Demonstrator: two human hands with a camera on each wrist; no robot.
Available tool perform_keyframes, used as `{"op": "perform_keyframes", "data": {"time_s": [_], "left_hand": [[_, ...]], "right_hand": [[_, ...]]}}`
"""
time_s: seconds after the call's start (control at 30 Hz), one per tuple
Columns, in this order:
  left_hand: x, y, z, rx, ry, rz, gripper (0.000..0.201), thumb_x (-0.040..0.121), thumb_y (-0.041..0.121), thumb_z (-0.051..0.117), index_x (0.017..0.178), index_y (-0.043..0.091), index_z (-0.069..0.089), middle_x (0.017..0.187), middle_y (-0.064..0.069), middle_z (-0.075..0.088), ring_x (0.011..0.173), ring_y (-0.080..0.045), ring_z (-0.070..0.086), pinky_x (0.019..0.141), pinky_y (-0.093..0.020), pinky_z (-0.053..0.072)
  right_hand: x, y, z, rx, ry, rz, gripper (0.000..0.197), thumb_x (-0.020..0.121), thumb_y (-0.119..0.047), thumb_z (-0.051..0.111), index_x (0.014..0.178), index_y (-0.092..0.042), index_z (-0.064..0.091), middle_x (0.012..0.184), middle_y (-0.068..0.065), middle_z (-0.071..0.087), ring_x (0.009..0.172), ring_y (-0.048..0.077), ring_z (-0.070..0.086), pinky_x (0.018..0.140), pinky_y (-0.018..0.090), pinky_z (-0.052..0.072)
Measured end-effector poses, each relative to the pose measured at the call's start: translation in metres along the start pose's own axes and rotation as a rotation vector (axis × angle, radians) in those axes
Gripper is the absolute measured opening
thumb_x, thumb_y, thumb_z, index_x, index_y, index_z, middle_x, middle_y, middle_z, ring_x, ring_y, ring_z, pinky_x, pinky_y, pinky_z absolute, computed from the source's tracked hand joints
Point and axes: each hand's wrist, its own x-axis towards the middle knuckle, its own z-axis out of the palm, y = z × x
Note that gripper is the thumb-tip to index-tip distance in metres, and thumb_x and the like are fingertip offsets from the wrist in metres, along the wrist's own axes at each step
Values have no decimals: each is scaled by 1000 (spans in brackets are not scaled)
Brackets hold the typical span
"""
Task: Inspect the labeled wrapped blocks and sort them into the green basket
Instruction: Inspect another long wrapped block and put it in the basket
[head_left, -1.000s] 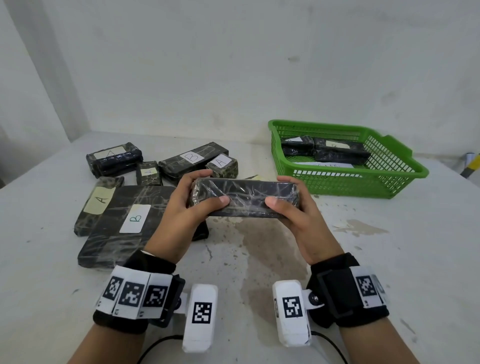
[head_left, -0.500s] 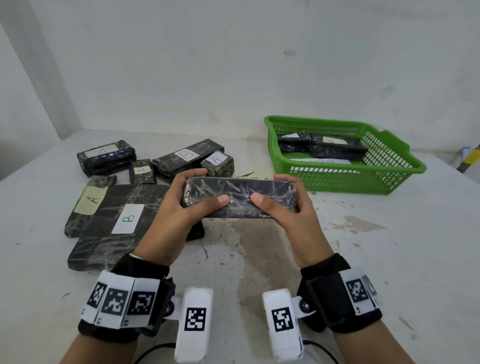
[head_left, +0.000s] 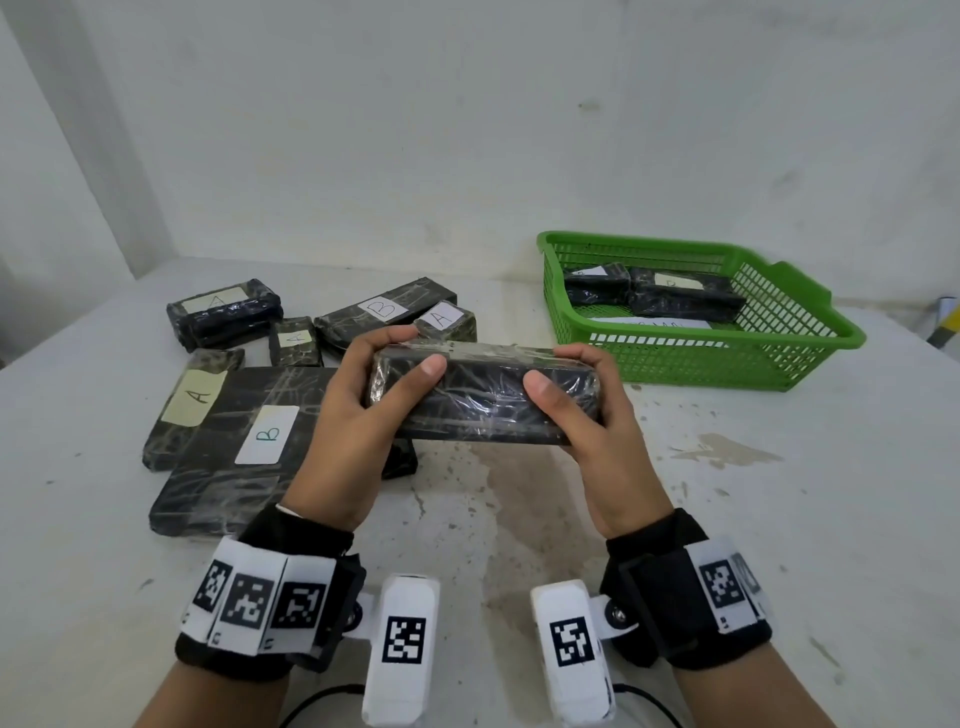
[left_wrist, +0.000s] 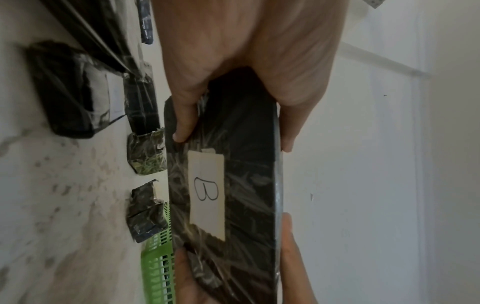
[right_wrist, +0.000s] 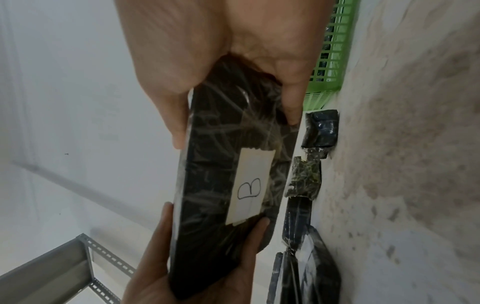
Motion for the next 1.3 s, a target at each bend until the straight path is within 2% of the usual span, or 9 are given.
{"op": "perform_keyframes", "data": {"time_s": [0.17, 0.27, 0.4, 0.53, 0.63, 0.73, 0.9, 1.1, 1.3], "left_hand": [[2, 0, -3, -57, 59, 70, 53, 64, 30, 81, 113, 22, 65, 114, -4, 69, 107, -27, 67, 82, -32, 57], [0, 4, -2, -15, 67, 124, 54, 65, 36, 78, 116, 23, 64, 118, -3, 68, 113, -29, 64, 90, -41, 55], [0, 3, -1, -47, 54, 53, 61, 73, 56, 64, 126, 27, 56, 130, -4, 61, 121, -26, 59, 105, -52, 45], [5, 1, -4, -98, 0, -79, 75, 78, 51, 65, 143, 23, 38, 123, 6, 67, 117, -12, 62, 91, -37, 53], [4, 1, -4, -103, -27, -135, 69, 84, 40, 70, 143, 15, 44, 128, -6, 65, 115, -24, 65, 77, -36, 59], [4, 2, -5, -96, -18, -98, 54, 86, 28, 64, 135, 11, 52, 124, -12, 66, 109, -27, 67, 76, -37, 59], [5, 0, -7, -148, -20, -79, 56, 84, 24, 62, 136, 8, 50, 131, -18, 60, 111, -27, 66, 78, -40, 59], [7, -1, -8, -66, -28, -57, 64, 67, 44, 73, 120, 9, 64, 105, -6, 73, 95, -17, 71, 74, -32, 58], [8, -2, -11, -65, -8, -70, 50, 71, 37, 75, 113, 11, 67, 99, -5, 75, 91, -17, 71, 72, -31, 58]], "right_hand": [[3, 4, -1, 54, -27, 68, 55, 79, -58, 58, 127, -33, 49, 103, -9, 73, 98, 13, 71, 86, 36, 57], [3, 3, 1, 72, -59, 185, 78, 77, -75, 54, 136, -24, 48, 116, 4, 71, 97, 22, 72, 71, 38, 61], [4, 3, -4, 180, -18, 168, 63, 77, -42, 63, 134, -23, 46, 103, 4, 72, 76, 21, 70, 47, 30, 53], [6, 0, -8, 289, -45, 63, 59, 76, -15, 59, 128, -39, 45, 104, -8, 73, 95, 19, 70, 74, 39, 60], [7, 0, -11, 281, -83, 28, 81, 70, -4, 63, 136, -42, 38, 109, -5, 71, 105, 25, 67, 87, 45, 57], [8, -3, -16, 295, -103, 64, 99, 63, -7, 72, 145, -43, 29, 103, -2, 72, 104, 28, 65, 91, 49, 53], [7, -6, -13, 216, -77, 107, 82, 72, -16, 84, 144, -16, 42, 126, 5, 67, 115, 23, 65, 100, 41, 51], [9, -9, -20, 221, -97, 90, 70, 78, -9, 75, 142, -13, 46, 124, 6, 68, 114, 23, 65, 100, 37, 51], [7, -9, -12, 192, -44, 84, 89, 66, -48, 84, 140, -12, 48, 131, 7, 64, 119, 23, 63, 98, 38, 52]]}}
